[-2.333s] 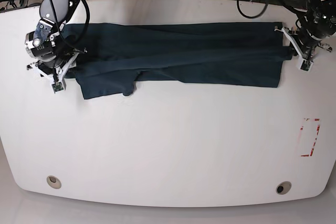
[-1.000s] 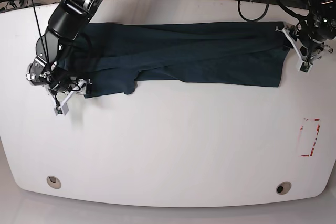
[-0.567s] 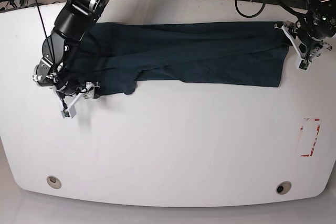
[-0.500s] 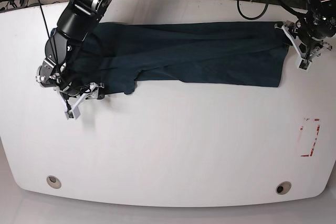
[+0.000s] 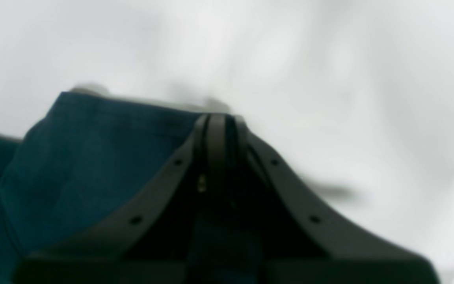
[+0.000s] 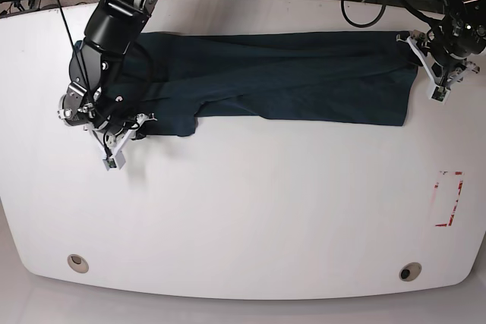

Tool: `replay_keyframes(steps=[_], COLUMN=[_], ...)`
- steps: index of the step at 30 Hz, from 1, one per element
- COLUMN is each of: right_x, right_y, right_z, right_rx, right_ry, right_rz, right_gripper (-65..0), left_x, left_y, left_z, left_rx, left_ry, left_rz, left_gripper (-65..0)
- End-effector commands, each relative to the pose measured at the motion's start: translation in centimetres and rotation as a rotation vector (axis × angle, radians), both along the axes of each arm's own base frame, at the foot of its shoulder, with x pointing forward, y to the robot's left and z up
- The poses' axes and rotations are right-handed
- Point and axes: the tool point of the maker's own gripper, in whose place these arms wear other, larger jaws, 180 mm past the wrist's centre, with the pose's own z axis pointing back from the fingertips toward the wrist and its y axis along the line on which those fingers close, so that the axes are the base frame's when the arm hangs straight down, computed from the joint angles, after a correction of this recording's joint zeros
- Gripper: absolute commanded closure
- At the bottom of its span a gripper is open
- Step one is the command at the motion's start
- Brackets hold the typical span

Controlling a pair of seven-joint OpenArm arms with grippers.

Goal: Fold the T-shirt properly
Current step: 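Drag the grasped shirt side with the right gripper toward the robot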

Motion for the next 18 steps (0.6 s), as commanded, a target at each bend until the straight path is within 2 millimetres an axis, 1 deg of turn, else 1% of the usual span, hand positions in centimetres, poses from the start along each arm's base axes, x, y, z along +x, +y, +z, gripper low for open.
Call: replay_keyframes(steps=[1,3,5,6,8,11,15,18], right_x=[0.3,-0.4,-0.6,-1.1,-2.0,-3.3,-5.3,-6.2], right_y=[-1.3,-1.9,-1.8,-1.8,-1.8,-1.7,-1.5,-1.2], right_z=[2.2,3.6,4.9,5.8,6.7,8.8,10.1,10.3], right_rx=[-0.076,-0.125,-0.144,-0.163,-0.181,-0.217,-0.258,-0.258], right_ry=[-0.047,-0.071,-0.092,-0.101,-0.112,-0.15,-0.155,-0.154], right_rz=[0.0,0.001,0.004,0.007,0.013,0.028,0.048,0.061], right_gripper=[0.0,0.0,0.0,0.0,0.0,0.0,0.0,0.0], left_x=[0.6,0.6,0.6,0.6,0.6,0.6,0.5,0.5], left_y=[0.3,0.3,0.3,0.3,0.3,0.0,-1.0,-1.6], left_z=[0.8,0.8,0.8,0.8,0.8,0.7,0.2,-0.1], left_rx=[0.015,0.015,0.015,0.014,0.014,0.011,0.001,-0.007], left_ry=[-0.028,-0.028,-0.028,-0.027,-0.027,-0.024,-0.008,0.001], left_rz=[-0.008,-0.008,-0.008,-0.007,-0.007,-0.016,-0.046,-0.066], left_gripper=[-28.8,-28.8,-28.8,-28.8,-28.8,-28.8,-28.8,-28.8])
